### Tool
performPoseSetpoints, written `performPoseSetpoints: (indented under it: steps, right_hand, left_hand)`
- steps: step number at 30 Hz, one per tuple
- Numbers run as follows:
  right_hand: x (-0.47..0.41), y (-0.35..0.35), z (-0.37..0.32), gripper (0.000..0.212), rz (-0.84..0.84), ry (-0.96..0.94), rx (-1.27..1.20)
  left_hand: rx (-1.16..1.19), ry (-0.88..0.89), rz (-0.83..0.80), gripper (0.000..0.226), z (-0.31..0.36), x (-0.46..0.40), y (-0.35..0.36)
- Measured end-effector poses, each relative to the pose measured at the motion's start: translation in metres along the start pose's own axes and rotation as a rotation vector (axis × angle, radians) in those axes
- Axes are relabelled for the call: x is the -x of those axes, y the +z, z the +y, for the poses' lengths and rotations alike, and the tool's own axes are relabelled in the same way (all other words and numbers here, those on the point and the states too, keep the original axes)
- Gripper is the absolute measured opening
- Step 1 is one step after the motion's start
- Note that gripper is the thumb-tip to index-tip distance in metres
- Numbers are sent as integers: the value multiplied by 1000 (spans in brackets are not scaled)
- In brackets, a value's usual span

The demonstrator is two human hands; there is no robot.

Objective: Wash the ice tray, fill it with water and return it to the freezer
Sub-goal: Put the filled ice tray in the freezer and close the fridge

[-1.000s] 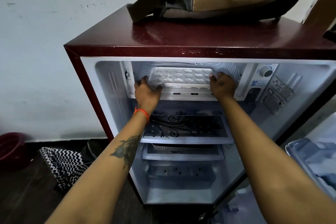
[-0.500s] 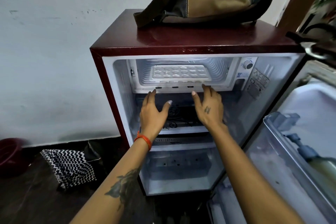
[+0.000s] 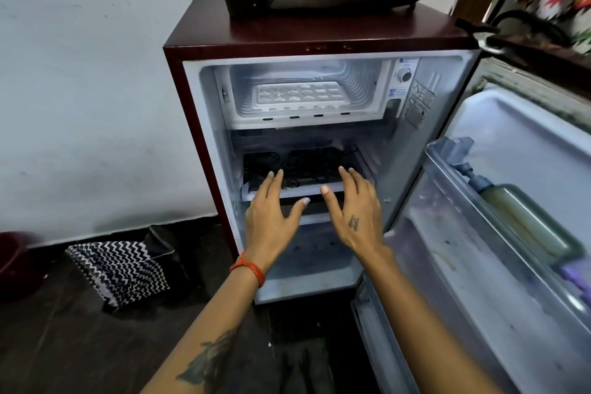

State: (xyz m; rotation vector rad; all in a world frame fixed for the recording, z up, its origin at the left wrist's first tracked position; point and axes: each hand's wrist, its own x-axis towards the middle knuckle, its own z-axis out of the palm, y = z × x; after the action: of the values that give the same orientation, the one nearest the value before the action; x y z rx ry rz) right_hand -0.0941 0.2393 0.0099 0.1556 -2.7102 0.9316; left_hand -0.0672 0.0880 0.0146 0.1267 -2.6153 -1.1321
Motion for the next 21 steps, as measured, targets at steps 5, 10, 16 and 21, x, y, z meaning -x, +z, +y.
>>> performPoseSetpoints:
  steps: [5,10,16,21]
  right_hand:
    - [37,-7,7,79,-24,0,69]
    - [79,-24,18,83,-71,-9,108]
    - [140,-52,33,84,-107,-16,126]
    - [187,-69,44,83,-114,3,135]
  left_hand:
    - [-108,45,-42,72,3,33,5]
    - [-262,83,-88,74,14,71,12]
    - [-369,61,-156,73,34,138,20]
    - [-352,41,-203,74,46,190,24]
